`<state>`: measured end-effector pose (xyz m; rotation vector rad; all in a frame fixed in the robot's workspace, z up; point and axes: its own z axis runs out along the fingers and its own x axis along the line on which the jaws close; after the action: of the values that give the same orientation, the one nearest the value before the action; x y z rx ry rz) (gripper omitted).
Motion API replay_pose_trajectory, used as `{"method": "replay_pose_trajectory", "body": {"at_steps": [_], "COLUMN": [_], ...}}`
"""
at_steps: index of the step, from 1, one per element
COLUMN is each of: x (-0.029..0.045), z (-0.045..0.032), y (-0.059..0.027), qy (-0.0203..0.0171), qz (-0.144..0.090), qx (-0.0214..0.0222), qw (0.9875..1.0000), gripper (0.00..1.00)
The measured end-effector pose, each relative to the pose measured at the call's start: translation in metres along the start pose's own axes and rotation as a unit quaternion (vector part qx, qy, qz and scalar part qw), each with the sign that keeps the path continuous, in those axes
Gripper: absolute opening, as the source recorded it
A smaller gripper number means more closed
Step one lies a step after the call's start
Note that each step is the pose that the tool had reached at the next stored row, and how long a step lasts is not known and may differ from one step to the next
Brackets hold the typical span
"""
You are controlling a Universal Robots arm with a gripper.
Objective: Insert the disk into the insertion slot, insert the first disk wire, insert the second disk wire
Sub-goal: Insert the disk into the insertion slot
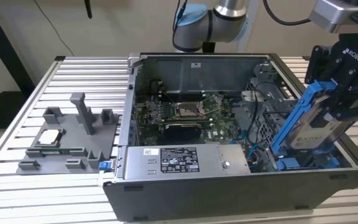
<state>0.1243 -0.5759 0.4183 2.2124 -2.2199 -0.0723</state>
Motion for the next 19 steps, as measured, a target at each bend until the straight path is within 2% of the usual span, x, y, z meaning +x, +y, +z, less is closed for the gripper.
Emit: {"method": "replay_pose_trajectory", "body": {"at_steps": [10, 19], "x": [0.0003, 0.0007], "z": [0.01, 0.0261], "y": [-0.0022, -0.0029], "qy": [-0.0015, -0.0025], "qz": [0.0, 0.0], "qx": [0.0, 0.0], "qw": [1.0, 1.0], "gripper": [0.32, 0.32]}}
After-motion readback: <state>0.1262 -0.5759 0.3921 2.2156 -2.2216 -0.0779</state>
